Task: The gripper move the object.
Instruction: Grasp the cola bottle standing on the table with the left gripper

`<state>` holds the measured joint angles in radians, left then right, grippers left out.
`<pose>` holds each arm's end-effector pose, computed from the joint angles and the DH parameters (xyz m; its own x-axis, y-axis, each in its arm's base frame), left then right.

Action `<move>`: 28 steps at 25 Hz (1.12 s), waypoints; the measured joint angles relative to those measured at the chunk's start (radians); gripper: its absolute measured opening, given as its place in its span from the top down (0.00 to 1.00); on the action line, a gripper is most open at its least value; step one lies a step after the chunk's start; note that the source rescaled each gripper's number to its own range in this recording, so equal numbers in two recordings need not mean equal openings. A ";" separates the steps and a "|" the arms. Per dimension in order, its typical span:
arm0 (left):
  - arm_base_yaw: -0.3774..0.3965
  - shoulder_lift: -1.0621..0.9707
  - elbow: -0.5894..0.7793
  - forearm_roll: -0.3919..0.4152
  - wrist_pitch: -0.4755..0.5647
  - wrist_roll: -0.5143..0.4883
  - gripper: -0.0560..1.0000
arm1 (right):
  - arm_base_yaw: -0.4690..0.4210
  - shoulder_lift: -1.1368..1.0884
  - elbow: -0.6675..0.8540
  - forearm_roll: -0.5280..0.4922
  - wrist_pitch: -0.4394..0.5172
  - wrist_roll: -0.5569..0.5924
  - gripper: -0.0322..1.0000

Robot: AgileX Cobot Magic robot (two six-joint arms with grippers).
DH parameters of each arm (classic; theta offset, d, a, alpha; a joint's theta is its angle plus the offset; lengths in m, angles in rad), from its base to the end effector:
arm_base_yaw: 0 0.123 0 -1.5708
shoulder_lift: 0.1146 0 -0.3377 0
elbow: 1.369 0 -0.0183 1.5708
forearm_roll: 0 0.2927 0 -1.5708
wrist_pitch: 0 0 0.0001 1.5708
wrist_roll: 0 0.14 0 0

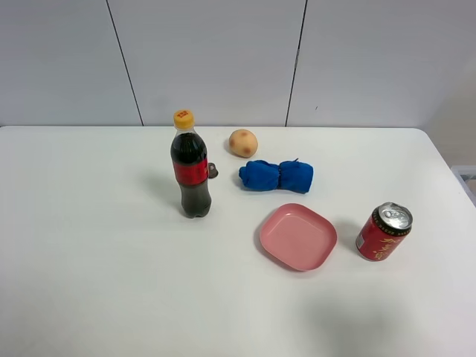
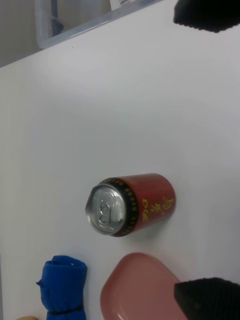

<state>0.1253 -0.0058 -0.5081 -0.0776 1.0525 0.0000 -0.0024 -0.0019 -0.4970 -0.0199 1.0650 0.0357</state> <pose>0.0221 -0.0067 0.2794 -0.4288 -0.0927 -0.8986 -0.0811 0.9947 -0.0639 0.0224 -0.0025 0.2735 -0.4601 0.0272 -0.8874 0.0299 0.9994 0.0151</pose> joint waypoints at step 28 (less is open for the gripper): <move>0.000 0.000 -0.003 -0.045 -0.014 0.006 0.00 | 0.000 0.000 0.000 0.000 0.000 0.000 0.00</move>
<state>0.1253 -0.0058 -0.5114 -0.1225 1.0390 0.0059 -0.0024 -0.0019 -0.4970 -0.0199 1.0650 0.0357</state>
